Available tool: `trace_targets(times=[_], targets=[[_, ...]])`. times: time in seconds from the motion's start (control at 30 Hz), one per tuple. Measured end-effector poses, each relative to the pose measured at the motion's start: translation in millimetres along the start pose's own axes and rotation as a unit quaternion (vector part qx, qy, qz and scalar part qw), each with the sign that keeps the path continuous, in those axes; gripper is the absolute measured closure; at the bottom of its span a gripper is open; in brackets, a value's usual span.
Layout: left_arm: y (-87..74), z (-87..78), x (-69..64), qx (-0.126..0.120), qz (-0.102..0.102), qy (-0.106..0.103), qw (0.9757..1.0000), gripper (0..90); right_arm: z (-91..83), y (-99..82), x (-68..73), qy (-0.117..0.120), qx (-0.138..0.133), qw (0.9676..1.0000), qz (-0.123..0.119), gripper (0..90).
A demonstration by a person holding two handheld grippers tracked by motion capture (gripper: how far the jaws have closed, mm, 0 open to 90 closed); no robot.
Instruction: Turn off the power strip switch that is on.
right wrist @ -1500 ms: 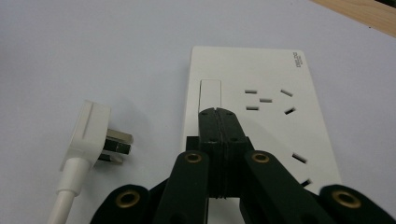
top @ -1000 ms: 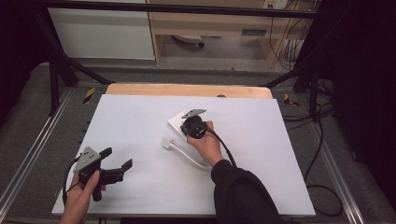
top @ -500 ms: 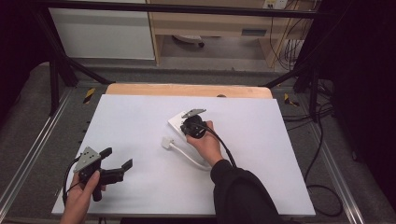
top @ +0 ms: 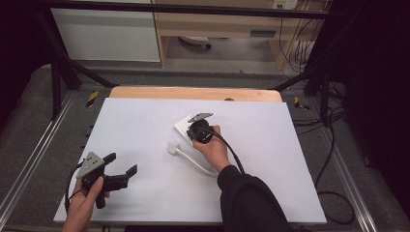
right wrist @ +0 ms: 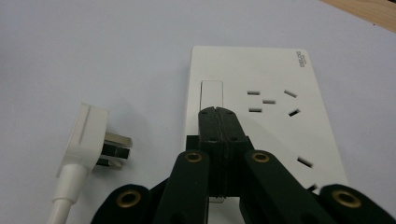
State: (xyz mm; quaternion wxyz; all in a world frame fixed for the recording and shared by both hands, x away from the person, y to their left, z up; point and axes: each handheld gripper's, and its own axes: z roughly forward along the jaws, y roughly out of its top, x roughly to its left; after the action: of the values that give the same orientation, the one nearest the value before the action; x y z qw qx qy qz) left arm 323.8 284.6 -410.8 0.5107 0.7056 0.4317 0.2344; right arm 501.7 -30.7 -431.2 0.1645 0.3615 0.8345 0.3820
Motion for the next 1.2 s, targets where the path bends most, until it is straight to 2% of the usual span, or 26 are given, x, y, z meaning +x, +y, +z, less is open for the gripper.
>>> trace_targets(times=[0.93, 1.2], targets=[[0.0, 0.0, -0.2, -0.001, 0.001, -0.001, 1.0, 4.9, -0.7, -1.0, 3.2, 0.002, -0.003, 1.0, -0.005, 90.0], [0.0, 0.1, -0.2, 0.0, 0.0, -0.001, 1.0, 5.0, -6.4, 1.2, 4.4, 0.004, -0.016, 0.9999, -0.002, 90.0]])
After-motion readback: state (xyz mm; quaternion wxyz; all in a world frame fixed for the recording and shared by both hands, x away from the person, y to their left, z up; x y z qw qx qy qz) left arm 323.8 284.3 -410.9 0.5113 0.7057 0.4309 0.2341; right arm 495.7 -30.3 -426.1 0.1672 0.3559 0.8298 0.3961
